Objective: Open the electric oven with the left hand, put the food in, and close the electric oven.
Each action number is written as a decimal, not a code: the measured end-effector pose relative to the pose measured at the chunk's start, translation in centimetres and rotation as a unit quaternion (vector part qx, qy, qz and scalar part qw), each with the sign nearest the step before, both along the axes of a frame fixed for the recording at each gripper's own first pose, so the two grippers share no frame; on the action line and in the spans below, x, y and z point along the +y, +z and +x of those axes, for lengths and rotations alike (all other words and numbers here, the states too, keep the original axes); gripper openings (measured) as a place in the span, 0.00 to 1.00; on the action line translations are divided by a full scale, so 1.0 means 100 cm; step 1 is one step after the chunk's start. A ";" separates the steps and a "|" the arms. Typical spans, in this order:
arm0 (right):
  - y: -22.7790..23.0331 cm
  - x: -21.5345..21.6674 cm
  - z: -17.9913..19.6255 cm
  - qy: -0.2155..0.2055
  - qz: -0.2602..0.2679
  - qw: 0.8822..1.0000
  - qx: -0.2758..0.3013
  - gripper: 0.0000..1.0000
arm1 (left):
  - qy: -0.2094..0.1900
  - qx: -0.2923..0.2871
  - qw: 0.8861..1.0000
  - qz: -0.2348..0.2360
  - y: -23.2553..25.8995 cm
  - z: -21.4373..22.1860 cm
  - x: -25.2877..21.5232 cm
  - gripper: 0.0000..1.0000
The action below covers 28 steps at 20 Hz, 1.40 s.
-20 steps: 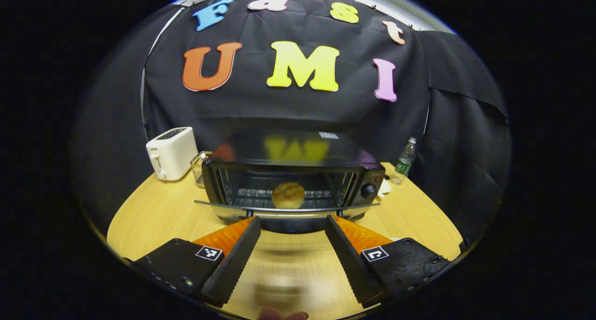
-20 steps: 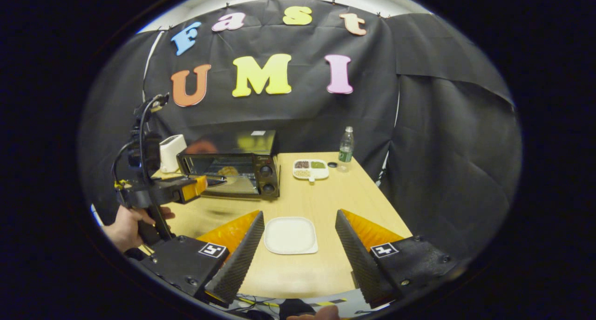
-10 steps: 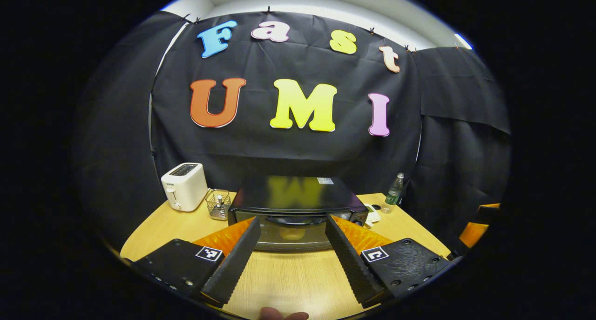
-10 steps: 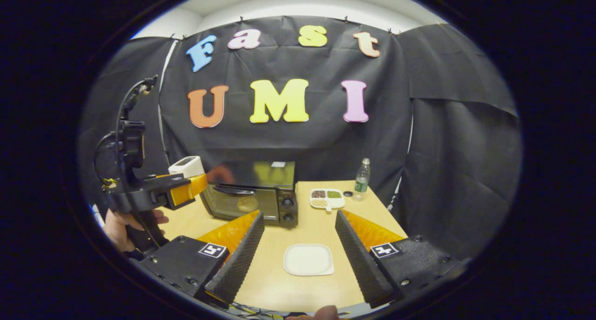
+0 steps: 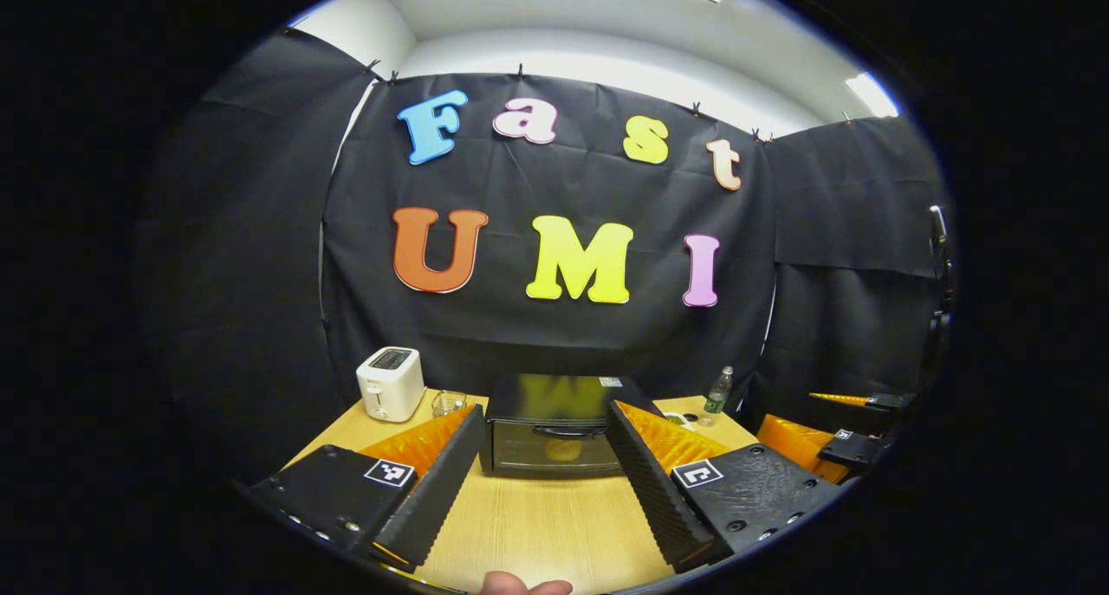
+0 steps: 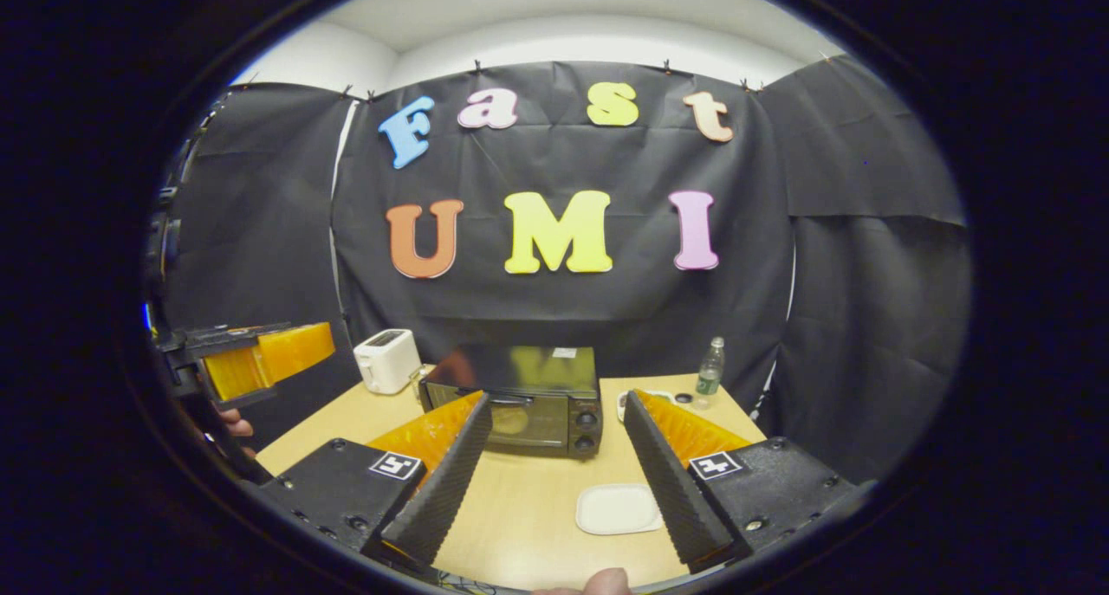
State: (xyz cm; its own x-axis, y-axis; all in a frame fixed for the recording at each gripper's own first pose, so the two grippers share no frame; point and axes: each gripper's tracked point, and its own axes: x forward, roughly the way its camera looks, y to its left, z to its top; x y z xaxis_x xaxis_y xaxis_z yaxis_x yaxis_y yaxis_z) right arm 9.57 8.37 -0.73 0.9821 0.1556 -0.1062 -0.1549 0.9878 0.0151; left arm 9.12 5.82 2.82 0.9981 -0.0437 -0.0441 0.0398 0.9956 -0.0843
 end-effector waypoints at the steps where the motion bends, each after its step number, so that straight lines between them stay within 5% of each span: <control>1: 0.006 0.004 -0.003 0.002 0.000 1.000 -0.006 0.97 | 0.005 -0.006 1.000 -0.001 0.004 -0.010 0.006 0.93; 10: 0.025 0.046 -0.035 0.032 0.006 0.999 -0.034 0.97 | 0.040 -0.018 0.999 -0.005 0.012 -0.078 0.042 0.92; 28: 0.026 0.068 -0.049 0.047 -0.001 0.998 -0.037 0.97 | 0.040 -0.026 0.999 -0.004 0.009 -0.086 0.044 0.93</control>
